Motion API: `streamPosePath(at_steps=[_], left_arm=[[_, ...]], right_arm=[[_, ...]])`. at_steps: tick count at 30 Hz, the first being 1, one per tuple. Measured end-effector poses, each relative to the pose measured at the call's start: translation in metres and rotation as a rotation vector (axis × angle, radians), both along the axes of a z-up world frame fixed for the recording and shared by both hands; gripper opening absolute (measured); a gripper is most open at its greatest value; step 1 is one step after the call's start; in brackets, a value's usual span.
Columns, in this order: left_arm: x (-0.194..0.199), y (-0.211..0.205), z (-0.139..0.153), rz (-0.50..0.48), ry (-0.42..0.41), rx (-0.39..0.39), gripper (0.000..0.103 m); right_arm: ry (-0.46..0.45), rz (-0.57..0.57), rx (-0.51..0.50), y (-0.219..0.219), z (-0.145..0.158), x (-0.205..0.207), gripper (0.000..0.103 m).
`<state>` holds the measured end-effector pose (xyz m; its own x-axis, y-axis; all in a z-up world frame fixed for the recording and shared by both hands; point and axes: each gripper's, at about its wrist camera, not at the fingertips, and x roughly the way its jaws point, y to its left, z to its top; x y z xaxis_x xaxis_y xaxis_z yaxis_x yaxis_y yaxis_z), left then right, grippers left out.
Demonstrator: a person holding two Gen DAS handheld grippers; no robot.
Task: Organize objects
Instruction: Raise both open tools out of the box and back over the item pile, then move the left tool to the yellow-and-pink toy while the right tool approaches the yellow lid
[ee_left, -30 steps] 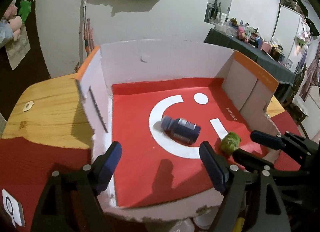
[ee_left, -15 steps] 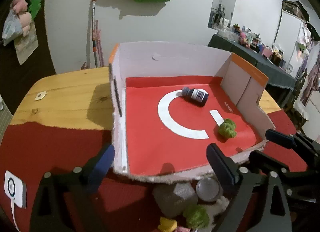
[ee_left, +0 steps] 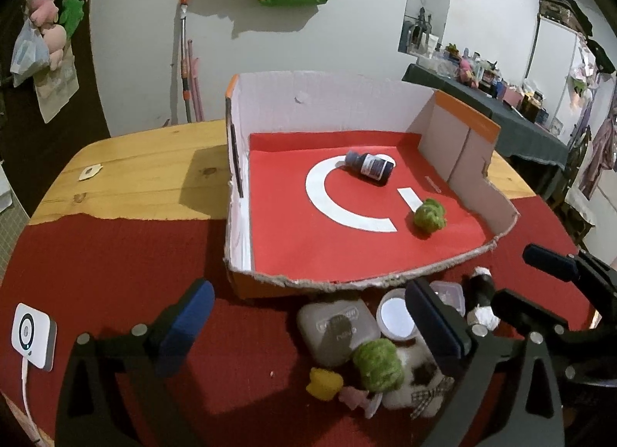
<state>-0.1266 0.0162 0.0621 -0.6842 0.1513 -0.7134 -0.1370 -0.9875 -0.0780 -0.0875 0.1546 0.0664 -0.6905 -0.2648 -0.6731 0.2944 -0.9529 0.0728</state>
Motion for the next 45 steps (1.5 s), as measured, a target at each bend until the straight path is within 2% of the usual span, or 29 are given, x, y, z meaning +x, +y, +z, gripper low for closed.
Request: streamPosePath(at_steps=[26,45], left_arm=[[0.035,0.006,-0.025,-0.049,-0.031,-0.006,0.101],[0.047,-0.001,-0.045,-0.034,-0.069,-0.020,0.101]], right_arm=[[-0.017,-0.003,-0.015,-0.001,-0.022,0.034,0.076],[-0.059,0.001,-0.017,-0.002,-0.041,0.045,0.076]])
